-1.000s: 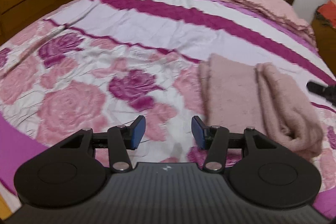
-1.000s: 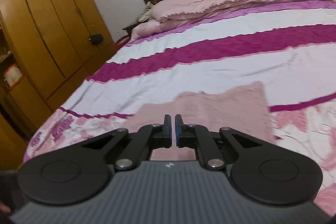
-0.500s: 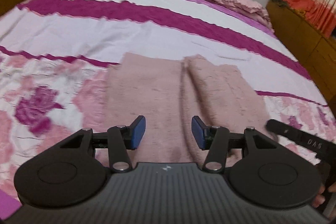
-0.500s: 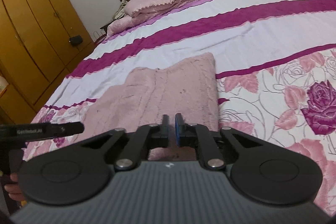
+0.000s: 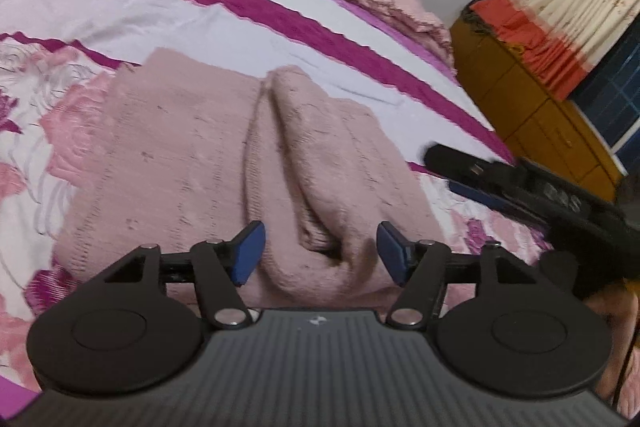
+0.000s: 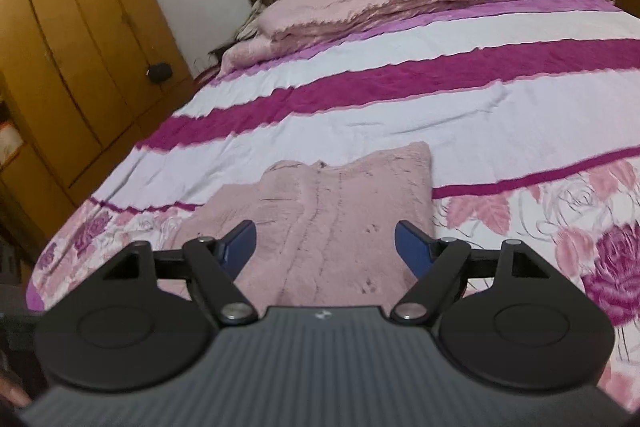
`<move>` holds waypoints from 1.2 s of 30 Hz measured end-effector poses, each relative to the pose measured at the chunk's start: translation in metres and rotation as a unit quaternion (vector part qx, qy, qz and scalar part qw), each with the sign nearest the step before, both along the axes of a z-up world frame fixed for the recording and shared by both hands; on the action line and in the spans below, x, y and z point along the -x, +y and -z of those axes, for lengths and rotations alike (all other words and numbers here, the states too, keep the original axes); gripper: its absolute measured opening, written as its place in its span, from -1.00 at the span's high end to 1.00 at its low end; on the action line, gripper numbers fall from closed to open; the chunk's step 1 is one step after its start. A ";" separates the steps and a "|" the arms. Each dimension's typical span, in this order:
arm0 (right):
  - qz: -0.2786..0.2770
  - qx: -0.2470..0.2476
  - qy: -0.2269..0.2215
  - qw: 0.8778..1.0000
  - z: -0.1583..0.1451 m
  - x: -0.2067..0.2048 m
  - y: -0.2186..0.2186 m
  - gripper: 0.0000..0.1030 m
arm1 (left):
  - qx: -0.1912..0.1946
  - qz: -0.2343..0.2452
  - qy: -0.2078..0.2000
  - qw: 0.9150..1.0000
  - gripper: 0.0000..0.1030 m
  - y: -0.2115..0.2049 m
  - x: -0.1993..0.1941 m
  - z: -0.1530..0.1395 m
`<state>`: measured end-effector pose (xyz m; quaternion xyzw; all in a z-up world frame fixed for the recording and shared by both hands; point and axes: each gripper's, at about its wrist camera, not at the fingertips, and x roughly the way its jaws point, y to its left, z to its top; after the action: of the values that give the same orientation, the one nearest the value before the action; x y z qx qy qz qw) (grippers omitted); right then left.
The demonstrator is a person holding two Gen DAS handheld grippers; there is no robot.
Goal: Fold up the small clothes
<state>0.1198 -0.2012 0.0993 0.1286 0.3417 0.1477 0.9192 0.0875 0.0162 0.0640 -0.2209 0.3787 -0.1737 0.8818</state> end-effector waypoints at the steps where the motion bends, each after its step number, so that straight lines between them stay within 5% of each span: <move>1: -0.009 0.007 0.007 1.000 -0.002 -0.006 0.004 -0.53 | 0.002 0.004 -0.002 1.000 -0.41 -0.002 0.001 0.000; 9: -0.082 0.057 0.117 0.988 -0.016 -0.067 0.041 -0.51 | -0.021 -0.008 0.014 1.000 -0.47 -0.010 -0.004 0.012; 15: -0.109 0.110 0.148 0.977 -0.008 -0.096 0.085 -0.49 | -0.014 0.002 0.016 1.000 -0.48 -0.019 -0.007 0.018; 21: -0.113 0.161 0.173 0.965 0.018 -0.118 0.124 -0.49 | -0.062 -0.005 -0.018 0.998 -0.48 -0.019 -0.003 0.011; 25: -0.112 0.187 0.180 0.959 0.032 -0.128 0.135 -0.49 | -0.037 0.021 0.000 0.999 -0.48 -0.026 -0.014 0.022; 26: -0.115 0.189 0.179 0.959 0.034 -0.130 0.135 -0.40 | -0.035 0.021 0.004 0.999 -0.48 -0.028 -0.016 0.026; 28: -0.110 0.198 0.169 0.959 0.035 -0.129 0.132 0.18 | -0.030 0.015 -0.001 0.999 -0.48 -0.030 -0.018 0.030; 30: -0.113 0.192 0.162 0.961 0.034 -0.128 0.124 0.42 | -0.018 0.015 -0.009 1.000 -0.40 -0.031 -0.019 0.031; 32: -0.113 0.174 0.161 0.965 0.032 -0.128 0.114 0.50 | -0.009 0.014 -0.012 1.000 0.00 -0.030 -0.020 0.033; 36: -0.112 0.138 0.136 0.975 0.025 -0.123 0.104 0.59 | 0.003 0.008 -0.023 1.000 0.31 -0.019 -0.017 0.028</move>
<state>0.2429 -0.0975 0.0745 -0.0194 0.4926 0.1821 0.8508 0.1048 -0.0032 0.0356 -0.2166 0.3592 -0.1875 0.8882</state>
